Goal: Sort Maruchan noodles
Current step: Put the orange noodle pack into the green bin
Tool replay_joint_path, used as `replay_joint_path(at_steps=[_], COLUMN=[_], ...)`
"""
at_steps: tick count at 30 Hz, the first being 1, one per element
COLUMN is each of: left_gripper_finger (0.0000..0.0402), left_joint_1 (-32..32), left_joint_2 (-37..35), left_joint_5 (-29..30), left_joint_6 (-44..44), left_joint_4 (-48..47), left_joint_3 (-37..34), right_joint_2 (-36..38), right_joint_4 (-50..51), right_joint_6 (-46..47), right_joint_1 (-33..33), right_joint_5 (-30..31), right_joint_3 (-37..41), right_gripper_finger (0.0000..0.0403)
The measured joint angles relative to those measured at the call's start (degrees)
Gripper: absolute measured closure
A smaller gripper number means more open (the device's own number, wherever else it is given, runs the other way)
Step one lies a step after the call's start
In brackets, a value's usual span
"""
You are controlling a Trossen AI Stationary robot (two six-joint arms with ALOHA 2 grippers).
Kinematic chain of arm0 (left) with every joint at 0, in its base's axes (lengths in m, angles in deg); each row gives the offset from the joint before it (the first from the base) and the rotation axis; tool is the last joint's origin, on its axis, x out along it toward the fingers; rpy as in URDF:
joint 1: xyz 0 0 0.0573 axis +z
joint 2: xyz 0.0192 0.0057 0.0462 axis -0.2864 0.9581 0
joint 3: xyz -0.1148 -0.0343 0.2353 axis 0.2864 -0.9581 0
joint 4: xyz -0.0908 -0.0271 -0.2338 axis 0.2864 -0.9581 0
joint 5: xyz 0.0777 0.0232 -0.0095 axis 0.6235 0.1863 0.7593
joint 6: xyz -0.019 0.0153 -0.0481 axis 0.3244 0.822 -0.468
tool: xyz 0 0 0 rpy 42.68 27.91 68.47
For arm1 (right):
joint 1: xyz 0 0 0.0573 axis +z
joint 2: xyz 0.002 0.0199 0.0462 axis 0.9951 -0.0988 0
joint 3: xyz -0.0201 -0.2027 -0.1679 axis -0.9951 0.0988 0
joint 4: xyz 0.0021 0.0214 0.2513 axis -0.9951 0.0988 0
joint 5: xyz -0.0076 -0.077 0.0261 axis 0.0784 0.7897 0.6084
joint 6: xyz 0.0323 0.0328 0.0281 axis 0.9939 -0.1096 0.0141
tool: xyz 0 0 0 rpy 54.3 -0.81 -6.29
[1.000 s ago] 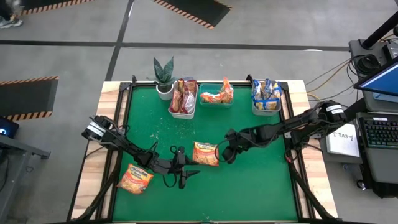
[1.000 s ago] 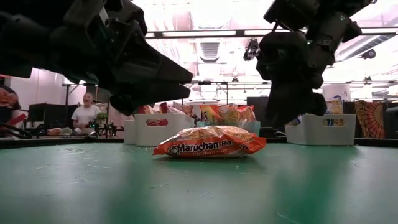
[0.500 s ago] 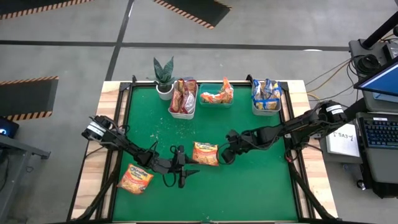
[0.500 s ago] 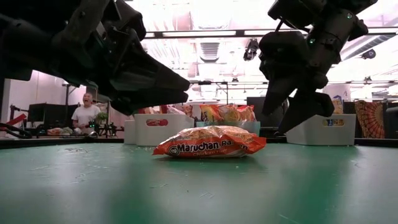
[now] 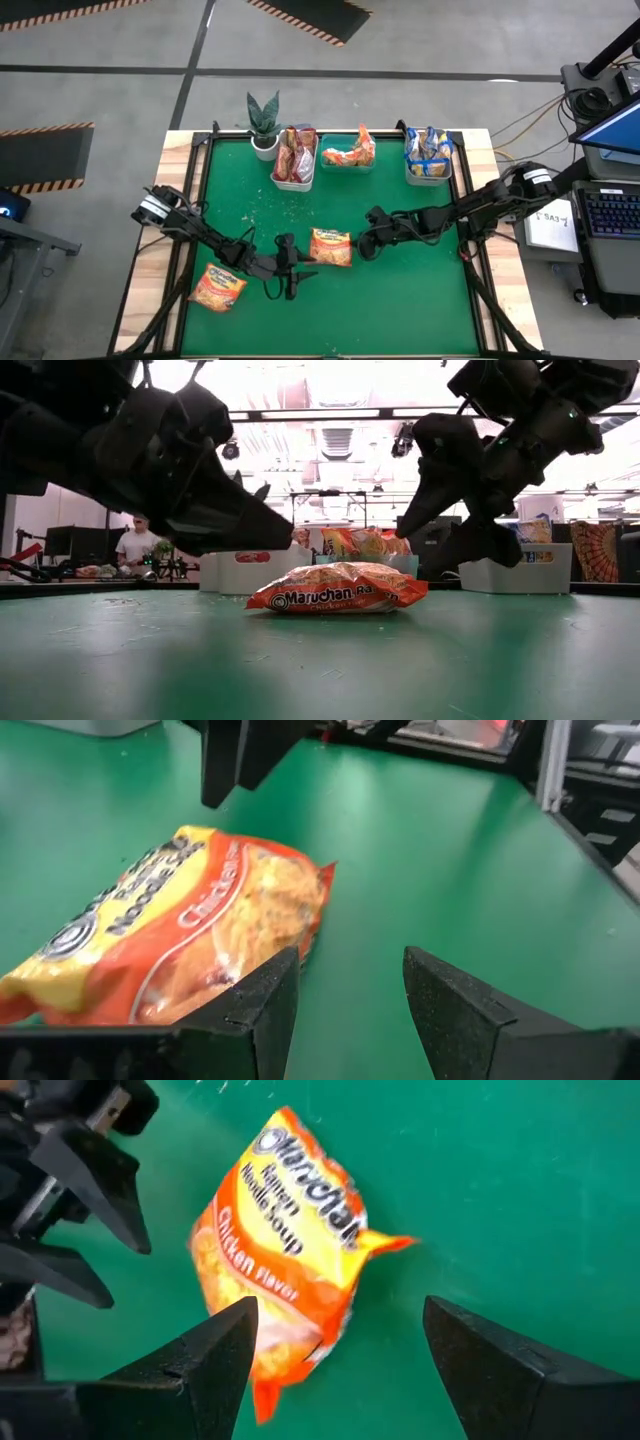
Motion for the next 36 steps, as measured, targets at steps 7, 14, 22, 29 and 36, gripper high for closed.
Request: replay_joint_path(at_steps=[7, 14, 22, 29, 36], left_gripper_finger=[0.0238, 0.0238, 0.0238, 0.0251, 0.0277], left_joint_1=[0.44, 0.46, 0.55, 0.89, 1.01], left_joint_2=[0.00, 0.00, 3.32, 6.90, 8.21], left_joint_5=[0.49, 0.51, 0.60, 1.51, 0.94], left_joint_6=[-0.27, -0.11, -0.37, -2.44, -1.80], left_joint_4=[-1.29, -1.72, -2.00, 0.67, 2.43], left_joint_3=[-1.04, -1.17, -1.02, -0.97, -0.99], right_joint_2=[-1.84, -7.22, -13.15, -16.71, -20.00], right_joint_4=[-2.01, -9.78, -19.90, -27.69, -31.14], right_joint_6=[-0.28, -1.42, -2.28, -3.13, -5.61], right_joint_1=[-0.02, -0.04, -0.02, -0.13, -0.13], right_joint_5=[2.16, 2.91, 2.66, 1.85, 2.34], right_joint_3=[0.43, 0.13, 0.03, -0.10, -1.96], right_gripper_finger=[0.0127, 0.0126, 0.0128, 0.0129, 0.0147])
